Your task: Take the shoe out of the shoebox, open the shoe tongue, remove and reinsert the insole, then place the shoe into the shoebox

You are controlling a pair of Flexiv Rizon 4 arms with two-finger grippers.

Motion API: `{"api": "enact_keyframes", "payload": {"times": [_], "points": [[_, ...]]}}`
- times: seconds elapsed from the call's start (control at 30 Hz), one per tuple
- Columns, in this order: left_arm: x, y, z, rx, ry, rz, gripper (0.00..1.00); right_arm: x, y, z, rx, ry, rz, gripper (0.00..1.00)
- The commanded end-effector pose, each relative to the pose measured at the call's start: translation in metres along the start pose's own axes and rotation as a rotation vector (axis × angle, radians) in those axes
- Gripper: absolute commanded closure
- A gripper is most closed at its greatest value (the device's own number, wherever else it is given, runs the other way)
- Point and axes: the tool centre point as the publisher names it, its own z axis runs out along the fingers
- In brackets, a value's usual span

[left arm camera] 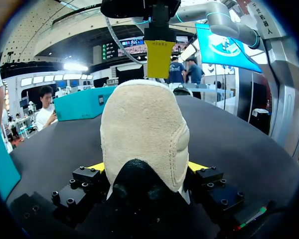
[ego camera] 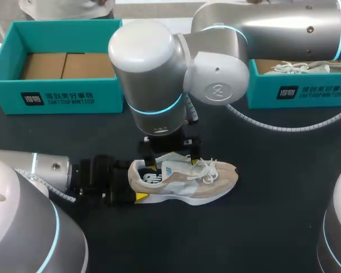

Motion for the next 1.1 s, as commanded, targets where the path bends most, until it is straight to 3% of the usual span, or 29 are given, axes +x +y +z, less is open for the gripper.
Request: {"api": "enact_keyframes", "payload": {"times": [0.03, 0.3, 0.6, 0.77, 1.1], "points": [[0.002, 0.002, 0.001, -0.001, -0.004, 0.001, 1.0, 0.013, -0.002, 0.004, -0.011, -0.035, 0.278, 0.0], [0.002, 0.002, 0.001, -0.001, -0.004, 0.001, 1.0, 0.023, 0.006, 0.018, -0.005, -0.128, 0.392, 0.0], [0.002, 0.002, 0.001, -0.001, -0.004, 0.001, 1.0, 0.03, 0.006, 0.036, 0.021, -0.129, 0.455, 0.0], [0.002, 0.002, 0.001, -0.001, -0.004, 0.001, 1.0, 0.02, 0.005, 0.051, 0.026, -0.2, 0.511, 0.0], [0.002, 0.002, 0.001, -0.001, -0.004, 0.001, 1.0, 0.001, 0.008, 0.053, 0.003, -0.276, 0.57, 0.0]]}}
